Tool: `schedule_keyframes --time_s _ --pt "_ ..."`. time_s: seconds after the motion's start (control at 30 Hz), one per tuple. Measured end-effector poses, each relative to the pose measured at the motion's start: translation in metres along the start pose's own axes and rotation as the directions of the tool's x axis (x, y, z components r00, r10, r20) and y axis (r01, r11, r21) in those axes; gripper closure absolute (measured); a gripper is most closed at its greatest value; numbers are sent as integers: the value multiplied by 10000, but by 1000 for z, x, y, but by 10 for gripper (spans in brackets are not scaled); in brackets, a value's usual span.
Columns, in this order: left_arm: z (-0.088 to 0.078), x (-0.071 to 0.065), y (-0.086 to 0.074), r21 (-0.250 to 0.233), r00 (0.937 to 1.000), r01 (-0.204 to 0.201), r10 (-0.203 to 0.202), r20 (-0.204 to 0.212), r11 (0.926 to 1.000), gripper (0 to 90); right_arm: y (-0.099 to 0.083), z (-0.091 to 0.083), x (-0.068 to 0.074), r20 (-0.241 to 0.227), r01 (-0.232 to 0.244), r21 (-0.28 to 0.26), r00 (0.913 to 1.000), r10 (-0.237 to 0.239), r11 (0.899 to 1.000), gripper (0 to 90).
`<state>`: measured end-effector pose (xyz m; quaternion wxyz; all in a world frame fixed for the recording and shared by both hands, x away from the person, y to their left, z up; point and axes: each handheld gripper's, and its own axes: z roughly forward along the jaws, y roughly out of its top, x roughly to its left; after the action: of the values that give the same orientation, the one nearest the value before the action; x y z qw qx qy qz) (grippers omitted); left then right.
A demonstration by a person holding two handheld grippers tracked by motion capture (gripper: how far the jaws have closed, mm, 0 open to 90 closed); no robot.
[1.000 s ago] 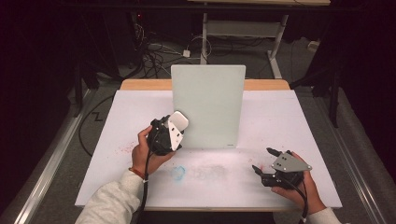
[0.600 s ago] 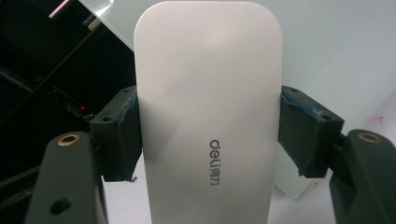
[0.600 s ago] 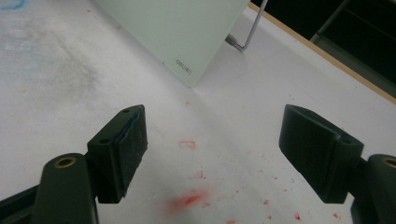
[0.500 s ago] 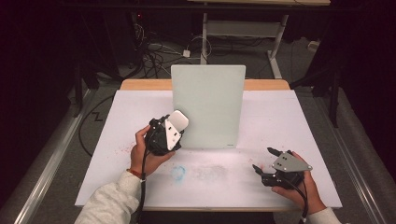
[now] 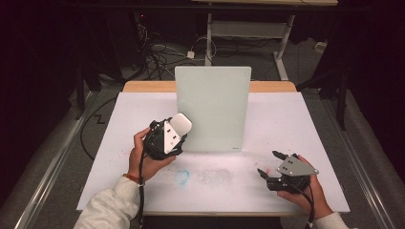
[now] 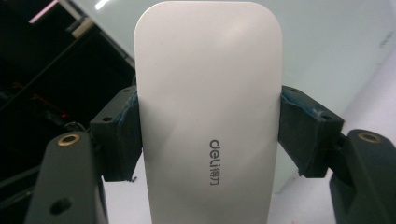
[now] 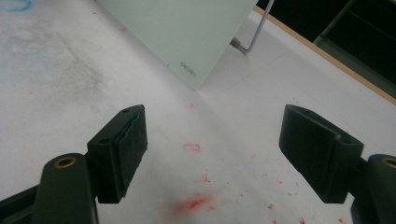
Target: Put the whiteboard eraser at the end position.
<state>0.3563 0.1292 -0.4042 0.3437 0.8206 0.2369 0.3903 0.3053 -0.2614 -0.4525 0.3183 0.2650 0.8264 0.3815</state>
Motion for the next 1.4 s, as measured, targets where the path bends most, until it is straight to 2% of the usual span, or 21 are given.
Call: schedule_keyframes --time_s 0.1,0.13,0.17,0.27,0.4,0.5,0.57,0.63,0.67,0.8,0.87,0.97,1.07,1.1,1.17,1.2,1.23,1.27,1.3,1.4 --pt "-4 -2 3 25 9990 -120 119 435 9999 289 -1 -1 -2 86 -72 -10 9999 72 10000 241" --pt "-6 -5 5 135 9971 -318 308 690 9994 289 1 -2 -1 78 -95 -49 9999 95 9999 241" --pt "-6 -5 5 135 9971 -318 308 690 9994 289 1 -2 -1 76 -24 -76 10000 25 10000 241" --pt "-7 -9 8 252 9908 -478 442 1280 9985 288 1 -1 0 50 90 -16 9999 -90 10000 241" --pt "-9 -14 12 413 9782 -805 709 1952 9959 288 2 1 3 -38 39 33 10000 -39 10000 241" --pt "-9 -19 16 634 9610 -1121 919 2610 9917 288 1 2 3 -77 132 44 9999 -132 9999 241" --pt "-8 -22 17 730 9451 -1490 1203 3037 9861 288 1 2 2 -66 122 62 9999 -121 9999 242" --pt "-6 -26 17 833 9257 -1985 1589 3432 9766 288 1 2 2 -77 126 73 9999 -125 9999 242" --pt "-5 -27 17 912 9162 -2124 1658 3649 9729 288 1 2 3 -92 128 97 9999 -127 9999 242" --pt "4 -33 17 1202 8733 -2498 1699 4566 9608 288 1 3 4 -140 204 125 9997 -202 9997 242" --pt "8 -38 18 1327 8526 -2726 1753 4922 9529 288 1 4 5 -146 159 165 9998 -156 9997 242" --pt "13 -47 20 1420 8169 -3170 1939 5433 9377 288 1 4 5 -155 175 198 9997 -172 9997 245" --pt "19 -54 21 1468 7881 -3349 1913 5851 9307 288 0 5 5 -196 271 229 9995 -267 9994 246" --pt "20 -56 22 1476 7832 -3439 1966 5898 9273 288 0 6 5 -211 298 253 9993 -293 9992 246" --pt "23 -60 24 1530 7777 -3599 2054 5941 9204 288 0 6 6 -230 315 262 9993 -309 9992 246" --pt "25 -62 25 1531 7753 -3566 2004 5990 9217 288 0 6 6 -225 319 269 9993 -313 9991 246" --pt "26 -63 27 1468 7639 -3642 2049 6119 9197 288 0 6 6 -234 316 276 9992 -309 9991 246" --pt "28 -65 28 1409 7552 -3628 2021 6236 9211 288 0 6 6 -236 313 291 9993 -306 9991 247" --pt "29 -68 30 1387 7426 -3826 2147 6344 9134 288 0 6 6 -254 322 304 9992 -314 9990 247" --pt "34 -77 35 1261 7137 -4203 2416 6575 8986 288 0 7 6 -257 298 340 9992 -290 9990 247"
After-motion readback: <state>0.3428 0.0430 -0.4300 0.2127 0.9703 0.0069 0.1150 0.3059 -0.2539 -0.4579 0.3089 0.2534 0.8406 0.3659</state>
